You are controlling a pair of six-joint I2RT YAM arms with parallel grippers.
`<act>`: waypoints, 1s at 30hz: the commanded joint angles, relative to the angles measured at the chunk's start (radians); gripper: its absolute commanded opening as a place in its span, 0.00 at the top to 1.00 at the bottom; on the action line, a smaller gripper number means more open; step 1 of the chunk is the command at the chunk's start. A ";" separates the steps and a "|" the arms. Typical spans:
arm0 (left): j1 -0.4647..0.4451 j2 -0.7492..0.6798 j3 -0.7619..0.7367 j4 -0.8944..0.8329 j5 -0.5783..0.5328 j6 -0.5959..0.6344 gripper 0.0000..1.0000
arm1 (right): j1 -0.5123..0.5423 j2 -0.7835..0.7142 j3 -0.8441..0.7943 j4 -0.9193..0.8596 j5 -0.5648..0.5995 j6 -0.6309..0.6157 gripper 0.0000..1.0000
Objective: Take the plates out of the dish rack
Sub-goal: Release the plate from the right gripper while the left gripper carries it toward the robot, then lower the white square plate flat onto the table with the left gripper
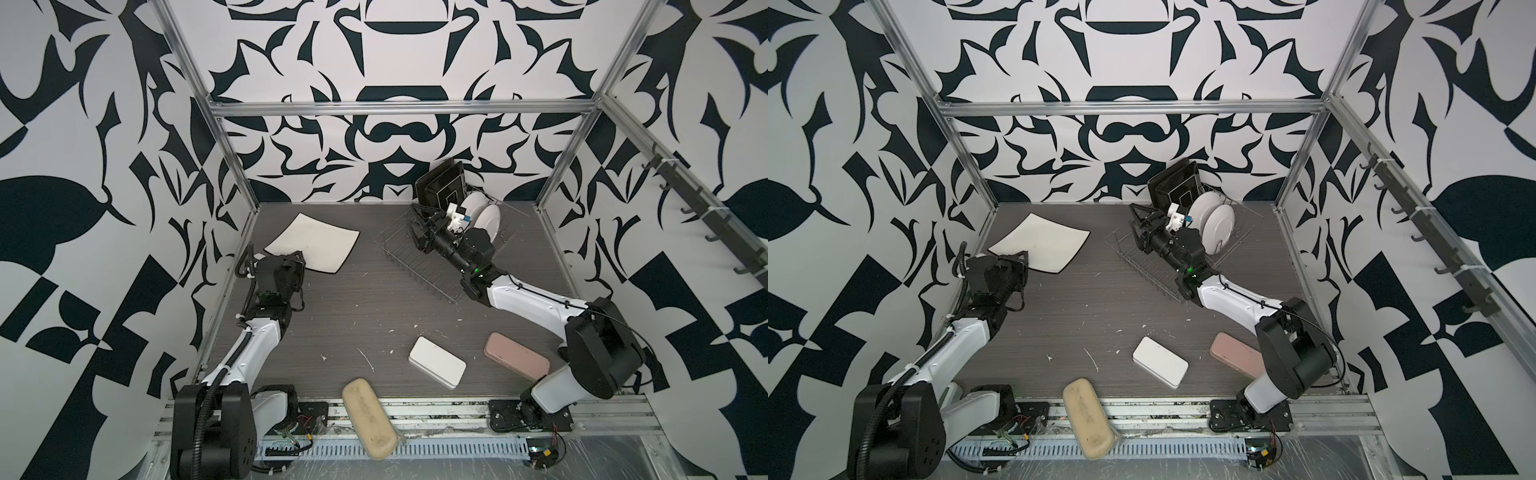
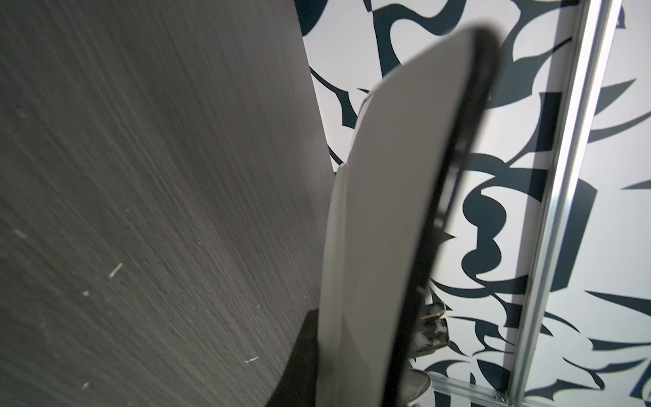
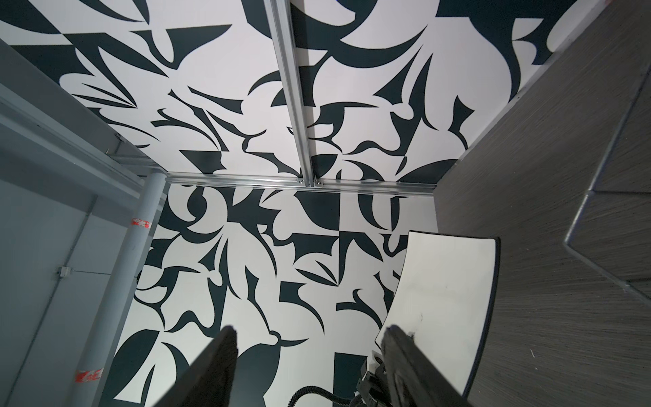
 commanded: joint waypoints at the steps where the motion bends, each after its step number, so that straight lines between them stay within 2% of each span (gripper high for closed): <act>1: 0.003 -0.013 0.011 0.212 -0.114 -0.058 1.00 | -0.006 -0.037 0.006 0.035 -0.020 -0.028 0.31; 6: 0.020 0.015 -0.002 0.179 -0.198 -0.077 1.00 | -0.006 -0.050 0.030 -0.036 -0.064 -0.079 0.31; 15: 0.074 0.095 0.012 0.226 -0.160 -0.075 1.00 | -0.006 -0.102 0.020 -0.174 -0.056 -0.181 0.30; 21: 0.109 0.141 0.017 0.223 -0.181 -0.068 1.00 | -0.009 -0.108 -0.002 -0.188 -0.036 -0.177 0.30; 26: 0.165 0.226 0.023 0.283 -0.109 -0.076 1.00 | -0.010 -0.110 -0.015 -0.187 -0.036 -0.177 0.30; 30: 0.188 0.264 0.014 0.336 -0.098 -0.071 1.00 | -0.014 -0.107 -0.024 -0.174 -0.038 -0.154 0.30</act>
